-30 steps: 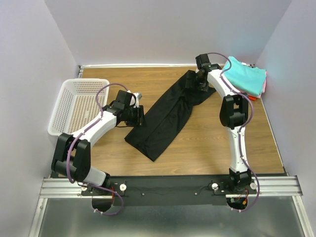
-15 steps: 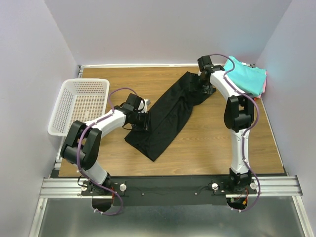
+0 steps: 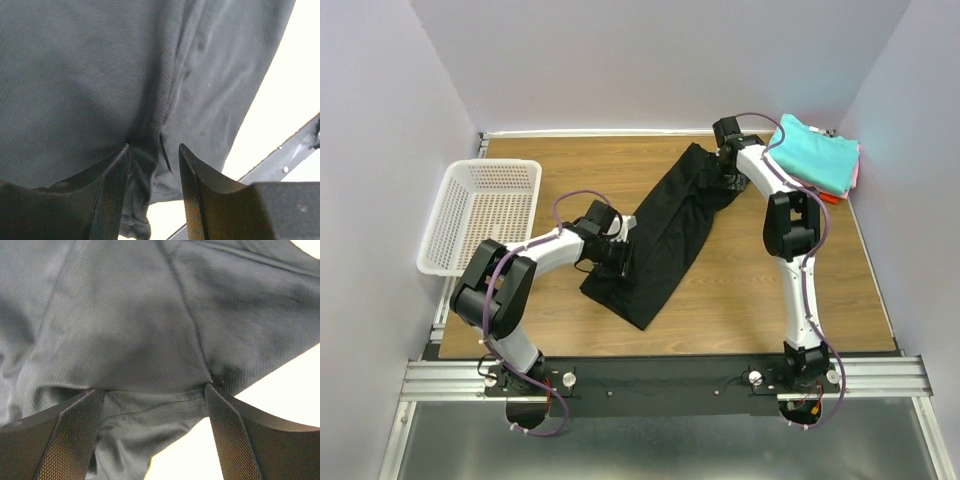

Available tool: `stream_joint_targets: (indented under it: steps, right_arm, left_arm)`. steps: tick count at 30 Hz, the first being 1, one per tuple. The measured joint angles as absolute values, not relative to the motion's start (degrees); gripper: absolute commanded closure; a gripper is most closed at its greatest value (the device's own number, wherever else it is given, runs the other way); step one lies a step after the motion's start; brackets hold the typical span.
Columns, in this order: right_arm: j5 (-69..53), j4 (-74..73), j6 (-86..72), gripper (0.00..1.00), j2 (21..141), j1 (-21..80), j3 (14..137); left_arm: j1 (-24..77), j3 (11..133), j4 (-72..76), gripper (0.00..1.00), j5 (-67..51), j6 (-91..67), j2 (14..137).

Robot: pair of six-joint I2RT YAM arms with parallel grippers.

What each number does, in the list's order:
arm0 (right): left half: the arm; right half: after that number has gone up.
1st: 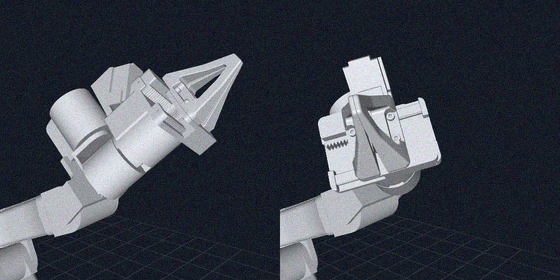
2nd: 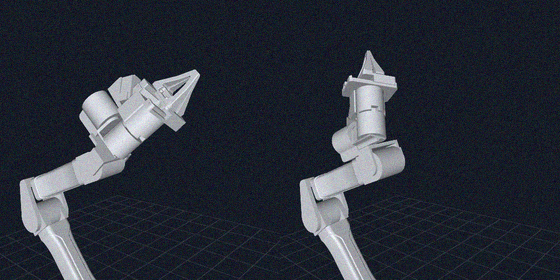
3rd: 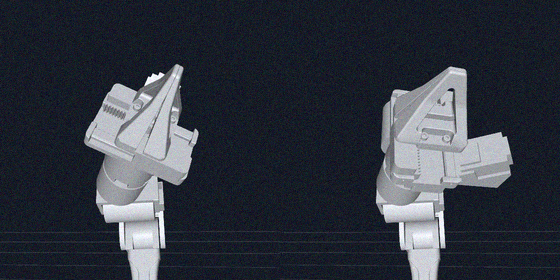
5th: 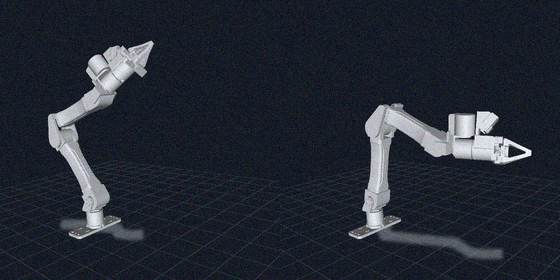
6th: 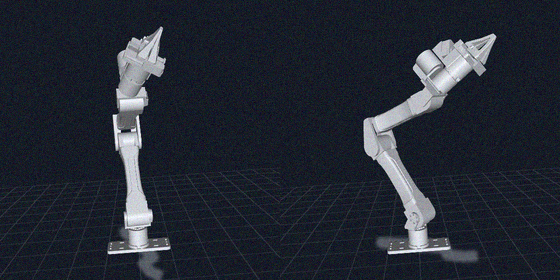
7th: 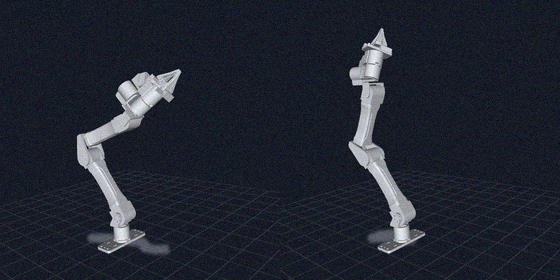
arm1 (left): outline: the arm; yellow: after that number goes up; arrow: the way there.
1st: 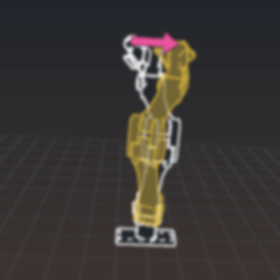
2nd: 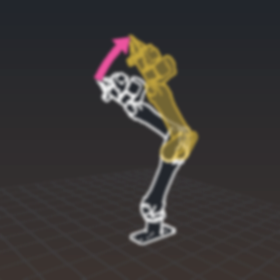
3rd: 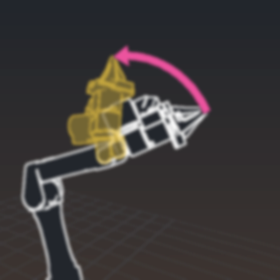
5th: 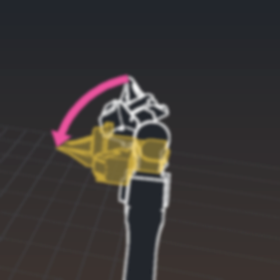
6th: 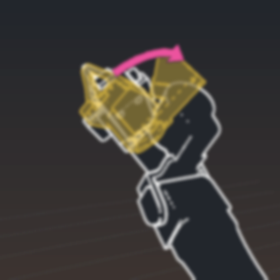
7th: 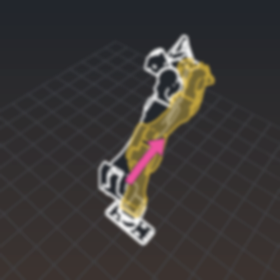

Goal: Fold and stack the t-shirts
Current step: Fold the tshirt

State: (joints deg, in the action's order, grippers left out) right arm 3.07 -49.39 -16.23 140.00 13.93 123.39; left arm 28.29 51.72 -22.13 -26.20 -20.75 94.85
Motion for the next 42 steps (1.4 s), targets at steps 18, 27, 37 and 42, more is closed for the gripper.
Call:
stream_joint_targets:
  steps: [18,27,37,42]
  right_arm:
    - [1.0,-46.7,-16.4,0.03,149.3,13.8,138.7]
    - [-5.5,-42.0,-18.0,0.01,150.6,13.8,140.3]
    - [-8.4,-38.9,-19.5,0.0,150.7,13.8,140.6]
    - [-8.4,-38.1,-19.4,0.0,149.1,13.8,140.8]
  left_arm:
    - [35.1,55.9,-16.1,0.48,-42.9,-20.9,103.9]
    - [38.2,61.7,-15.8,0.49,-46.1,-20.8,108.6]
    - [38.3,67.0,-17.0,0.48,-45.8,-20.3,107.4]
    - [37.2,70.9,-19.5,0.4,-44.9,-18.6,102.8]
